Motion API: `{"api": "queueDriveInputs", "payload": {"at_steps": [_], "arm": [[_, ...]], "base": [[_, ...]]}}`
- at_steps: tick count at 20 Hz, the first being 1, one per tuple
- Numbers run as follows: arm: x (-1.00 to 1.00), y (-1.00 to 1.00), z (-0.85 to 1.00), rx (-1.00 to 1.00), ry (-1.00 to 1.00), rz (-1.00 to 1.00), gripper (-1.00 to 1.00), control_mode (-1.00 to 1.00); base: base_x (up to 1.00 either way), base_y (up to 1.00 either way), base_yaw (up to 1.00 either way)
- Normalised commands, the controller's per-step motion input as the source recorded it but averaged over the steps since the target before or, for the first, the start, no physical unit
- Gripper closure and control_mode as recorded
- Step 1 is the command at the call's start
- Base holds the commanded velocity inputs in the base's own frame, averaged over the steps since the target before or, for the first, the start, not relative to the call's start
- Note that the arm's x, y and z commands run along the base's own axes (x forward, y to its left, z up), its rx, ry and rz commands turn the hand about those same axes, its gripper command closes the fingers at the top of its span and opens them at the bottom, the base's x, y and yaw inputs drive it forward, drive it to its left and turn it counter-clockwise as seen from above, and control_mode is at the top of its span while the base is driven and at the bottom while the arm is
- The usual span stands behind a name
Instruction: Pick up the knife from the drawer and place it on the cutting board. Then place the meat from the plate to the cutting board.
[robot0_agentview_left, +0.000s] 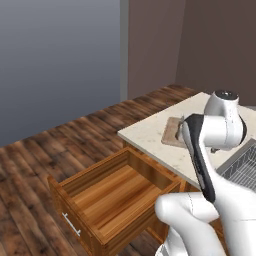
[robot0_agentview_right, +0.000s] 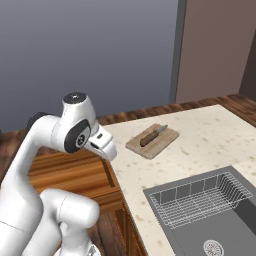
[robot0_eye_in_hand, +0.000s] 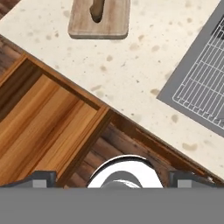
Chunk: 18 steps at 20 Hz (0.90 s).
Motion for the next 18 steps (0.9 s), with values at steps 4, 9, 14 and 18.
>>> {"api": "queueDriveInputs", "payload": {"at_steps": [4,9,14,18], "arm": [[-0.13,0.27,0.35,0.00,-0.12,0.13,-1.00,-1.00],[-0.08,0.13,0.59,-0.01,0.00,0.07,-1.00,-1.00],[-0.11,0.26,0.48,-0.05,0.00,0.03,-1.00,-1.00],[-0.27,0.13,0.37,-0.01,0.00,0.00,-1.00,-1.00]], "base": [[0.00,0.00,0.00],[0.00,0.00,0.00],[0.00,0.00,0.00],[0.00,0.00,0.00]]}}
